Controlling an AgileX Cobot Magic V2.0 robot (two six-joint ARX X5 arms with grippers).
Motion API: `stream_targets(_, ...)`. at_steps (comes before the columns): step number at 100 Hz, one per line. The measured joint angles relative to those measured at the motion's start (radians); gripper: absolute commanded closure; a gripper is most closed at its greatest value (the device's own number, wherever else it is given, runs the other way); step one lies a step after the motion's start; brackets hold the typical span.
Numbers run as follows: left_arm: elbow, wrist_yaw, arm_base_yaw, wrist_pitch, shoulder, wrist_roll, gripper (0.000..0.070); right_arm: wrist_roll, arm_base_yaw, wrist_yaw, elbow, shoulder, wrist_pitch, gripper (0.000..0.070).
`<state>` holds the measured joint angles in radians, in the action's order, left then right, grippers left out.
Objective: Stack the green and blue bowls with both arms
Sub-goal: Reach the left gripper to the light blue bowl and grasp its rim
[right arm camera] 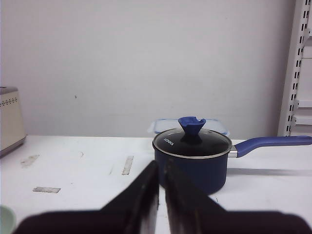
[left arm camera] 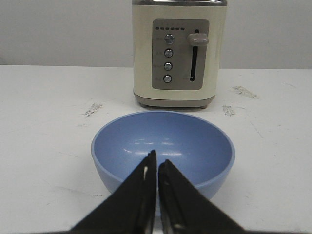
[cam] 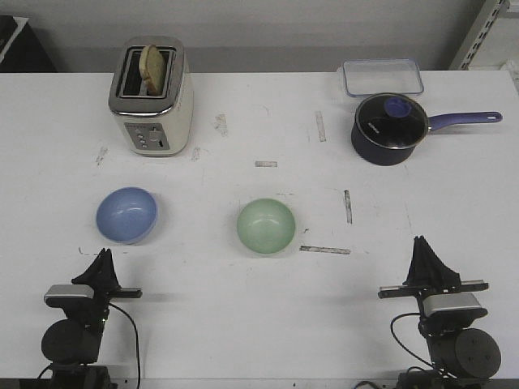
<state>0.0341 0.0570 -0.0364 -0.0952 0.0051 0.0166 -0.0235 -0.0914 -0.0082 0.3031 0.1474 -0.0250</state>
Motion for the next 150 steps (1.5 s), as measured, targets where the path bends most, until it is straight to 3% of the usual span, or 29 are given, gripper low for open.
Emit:
stream_targets(35,0.01,0.0,0.0,-0.014,0.001,-0.002,0.0699,0.0,0.0,0.0,0.0,0.0,0.0,0.0691)
stream_targets(59,0.174,0.0,0.0,-0.013,0.085,-0.061,0.0698,0.0,0.0,0.0,0.0,0.0,0.0,0.0691)
stream_targets(128,0.71,-0.003,0.0,0.246,0.737,-0.089,0.0698,0.0,0.0,0.0,0.0,0.0,0.0,0.0691)
stream_targets(138,0.735,-0.011,0.0,0.279,0.807,-0.07,0.0698,0.0,0.0,0.0,0.0,0.0,0.0,0.0691)
stream_targets(150,0.803,-0.02,0.008,0.326,0.903,0.012,0.0699,0.0,0.0,0.0,0.0,0.0,0.0,0.0691)
